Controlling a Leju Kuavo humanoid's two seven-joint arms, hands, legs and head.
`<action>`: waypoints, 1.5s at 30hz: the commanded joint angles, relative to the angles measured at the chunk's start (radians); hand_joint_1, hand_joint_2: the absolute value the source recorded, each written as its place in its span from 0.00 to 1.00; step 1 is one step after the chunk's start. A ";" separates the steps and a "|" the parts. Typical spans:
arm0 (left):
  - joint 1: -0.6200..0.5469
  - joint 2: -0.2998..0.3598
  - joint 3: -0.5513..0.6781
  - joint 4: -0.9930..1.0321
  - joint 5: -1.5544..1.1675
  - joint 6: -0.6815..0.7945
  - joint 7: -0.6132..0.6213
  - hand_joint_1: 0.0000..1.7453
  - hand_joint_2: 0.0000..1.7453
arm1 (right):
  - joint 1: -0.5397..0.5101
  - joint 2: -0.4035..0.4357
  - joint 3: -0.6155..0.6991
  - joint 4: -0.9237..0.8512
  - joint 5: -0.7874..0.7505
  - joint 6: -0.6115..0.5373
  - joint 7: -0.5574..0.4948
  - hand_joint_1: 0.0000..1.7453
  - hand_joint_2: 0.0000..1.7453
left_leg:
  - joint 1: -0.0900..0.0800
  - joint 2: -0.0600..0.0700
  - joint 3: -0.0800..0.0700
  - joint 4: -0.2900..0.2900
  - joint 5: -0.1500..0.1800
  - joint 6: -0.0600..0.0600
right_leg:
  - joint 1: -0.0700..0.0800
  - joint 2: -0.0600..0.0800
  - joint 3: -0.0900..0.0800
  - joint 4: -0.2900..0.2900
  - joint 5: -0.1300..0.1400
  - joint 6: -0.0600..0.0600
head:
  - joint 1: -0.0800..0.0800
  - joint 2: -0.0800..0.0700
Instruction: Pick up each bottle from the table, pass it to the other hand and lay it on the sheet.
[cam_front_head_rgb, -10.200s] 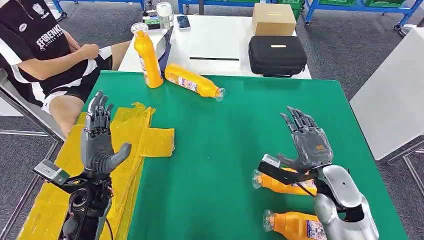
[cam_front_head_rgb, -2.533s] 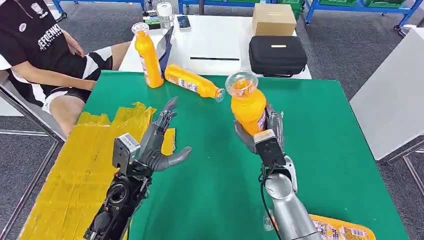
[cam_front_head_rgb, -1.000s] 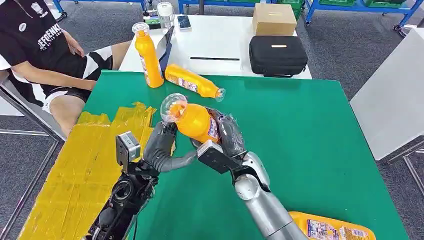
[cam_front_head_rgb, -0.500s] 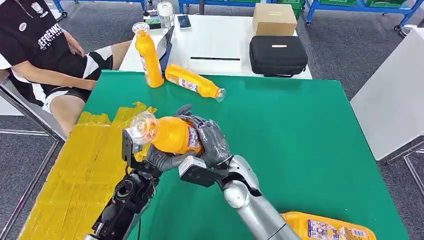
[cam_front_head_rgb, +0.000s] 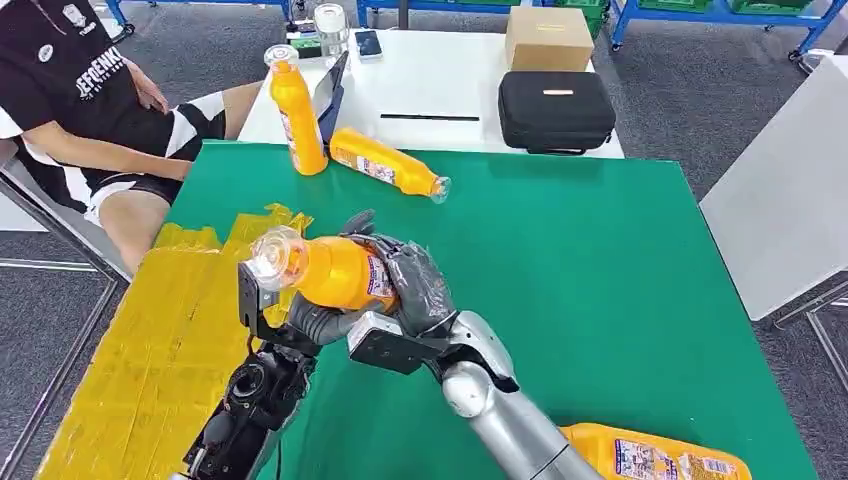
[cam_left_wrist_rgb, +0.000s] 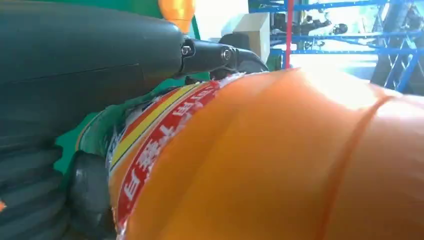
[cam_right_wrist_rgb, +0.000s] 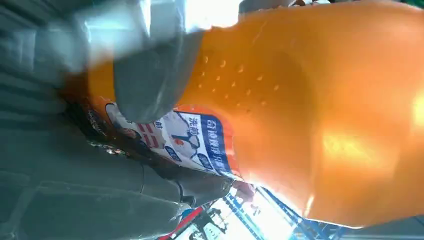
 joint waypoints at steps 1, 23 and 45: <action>0.000 -0.005 0.083 -0.003 0.032 0.047 -0.020 1.00 1.00 | -0.021 -0.014 0.065 0.065 0.012 0.018 -0.004 1.00 1.00 | 0.001 0.002 0.006 0.000 -0.003 -0.003 | 0.001 0.000 0.006 -0.001 -0.002 -0.001 | 0.000 0.000; -0.008 -0.008 0.096 0.018 0.074 0.077 -0.016 1.00 1.00 | -0.008 -0.003 0.054 0.040 0.113 -0.125 -0.008 0.00 1.00 | 0.001 0.000 0.004 0.000 -0.002 -0.003 | 0.001 -0.001 0.004 0.000 -0.002 -0.001 | 0.000 0.000; -0.011 -0.004 0.103 0.053 0.117 0.097 -0.022 1.00 1.00 | 0.023 -0.037 0.050 -0.039 0.114 -0.187 -0.006 0.00 1.00 | 0.001 0.001 0.006 0.000 -0.003 -0.003 | 0.002 -0.001 0.006 -0.001 -0.003 -0.001 | 0.000 0.000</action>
